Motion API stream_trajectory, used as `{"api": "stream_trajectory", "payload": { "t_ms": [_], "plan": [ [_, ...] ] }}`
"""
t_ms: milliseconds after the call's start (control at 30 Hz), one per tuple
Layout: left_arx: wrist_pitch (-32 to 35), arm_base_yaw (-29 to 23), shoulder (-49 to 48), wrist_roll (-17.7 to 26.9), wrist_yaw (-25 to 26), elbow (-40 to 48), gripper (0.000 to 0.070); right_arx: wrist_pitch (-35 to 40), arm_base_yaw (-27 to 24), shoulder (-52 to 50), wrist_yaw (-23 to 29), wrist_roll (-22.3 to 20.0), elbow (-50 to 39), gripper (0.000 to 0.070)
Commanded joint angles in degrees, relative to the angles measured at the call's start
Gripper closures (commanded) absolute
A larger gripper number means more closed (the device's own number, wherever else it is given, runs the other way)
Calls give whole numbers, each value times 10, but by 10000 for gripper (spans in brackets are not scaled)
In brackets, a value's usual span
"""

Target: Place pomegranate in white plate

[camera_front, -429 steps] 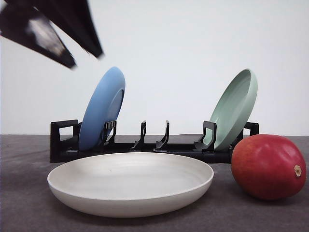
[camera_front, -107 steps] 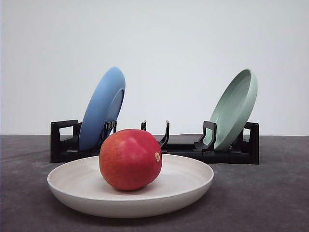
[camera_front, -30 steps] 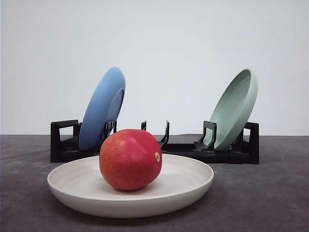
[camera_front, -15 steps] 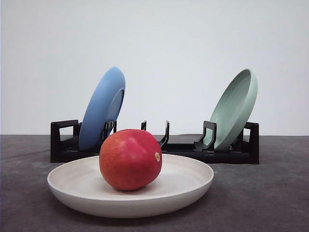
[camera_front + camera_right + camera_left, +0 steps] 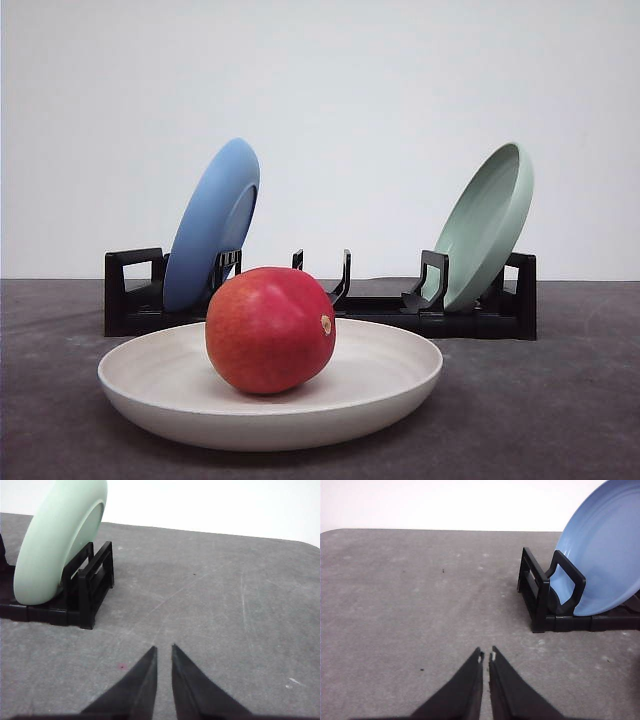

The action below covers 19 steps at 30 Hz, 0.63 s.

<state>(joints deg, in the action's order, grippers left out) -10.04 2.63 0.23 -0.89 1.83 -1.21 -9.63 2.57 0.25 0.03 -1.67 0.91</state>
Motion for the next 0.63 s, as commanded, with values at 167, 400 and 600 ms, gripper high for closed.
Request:
{"api": "stream_trajectory", "payload": {
  "t_ms": [167,400,600],
  "plan": [
    [9,0,0,-1,1,5,700,6,0,0,0,2,-3,652],
    [9,0,0,-1,1,5,700,6,0,0,0,2,-3,652],
    [9,0,0,-1,1,5,700,6,0,0,0,2,-3,652]
  ]
}}
